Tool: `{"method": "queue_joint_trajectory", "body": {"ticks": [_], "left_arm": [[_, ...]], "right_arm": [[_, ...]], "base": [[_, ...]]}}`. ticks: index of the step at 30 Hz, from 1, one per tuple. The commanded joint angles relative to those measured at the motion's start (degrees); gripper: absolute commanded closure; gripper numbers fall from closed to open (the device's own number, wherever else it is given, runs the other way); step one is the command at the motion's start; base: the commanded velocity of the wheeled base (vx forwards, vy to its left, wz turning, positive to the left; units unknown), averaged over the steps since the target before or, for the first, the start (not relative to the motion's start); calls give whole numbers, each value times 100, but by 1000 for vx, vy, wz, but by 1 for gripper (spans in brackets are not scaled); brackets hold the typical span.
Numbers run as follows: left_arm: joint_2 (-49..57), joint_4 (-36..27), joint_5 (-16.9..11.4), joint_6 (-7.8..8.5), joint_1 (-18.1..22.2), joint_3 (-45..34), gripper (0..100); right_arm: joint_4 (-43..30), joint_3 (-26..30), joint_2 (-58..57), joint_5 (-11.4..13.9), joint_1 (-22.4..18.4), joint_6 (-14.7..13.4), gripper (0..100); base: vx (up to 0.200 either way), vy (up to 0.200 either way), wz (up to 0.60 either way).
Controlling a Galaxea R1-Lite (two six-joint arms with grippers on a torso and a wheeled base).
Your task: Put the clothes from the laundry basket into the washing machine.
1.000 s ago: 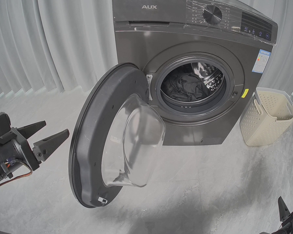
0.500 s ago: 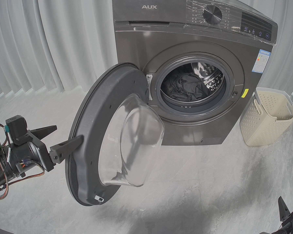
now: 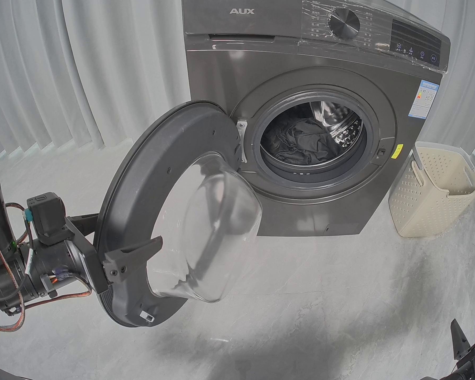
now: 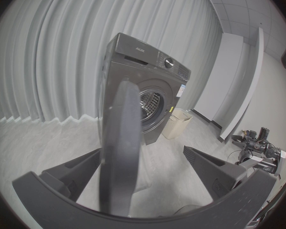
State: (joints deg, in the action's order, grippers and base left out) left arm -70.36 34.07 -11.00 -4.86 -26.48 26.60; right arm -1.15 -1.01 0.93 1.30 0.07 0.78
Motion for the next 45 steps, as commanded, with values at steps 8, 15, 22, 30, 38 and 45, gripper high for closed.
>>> {"method": "queue_joint_trajectory", "body": {"ticks": [8,15,22,30,38,45], "left_arm": [[-311,12,45,-507,-956,741,0],[-241,12,177,-577,-1035,697,0],[155,3,458,-577,-534,671,0],[111,-50,414,-516,758,618,0],[-513,12,423,-111,556,407,0],[-953,258,458,-155,-130,601,0]], "right_arm": [[0,57,-75,1,1,1,0],[0,57,-75,1,1,1,0],[0,57,-75,1,1,1,0],[0,57,-75,1,1,1,0],[0,57,-75,1,1,1,0],[0,57,-75,1,1,1,0]], "base": [[0,0,0],[0,0,0],[0,0,0],[0,0,0],[0,0,0],[0,0,0]]}}
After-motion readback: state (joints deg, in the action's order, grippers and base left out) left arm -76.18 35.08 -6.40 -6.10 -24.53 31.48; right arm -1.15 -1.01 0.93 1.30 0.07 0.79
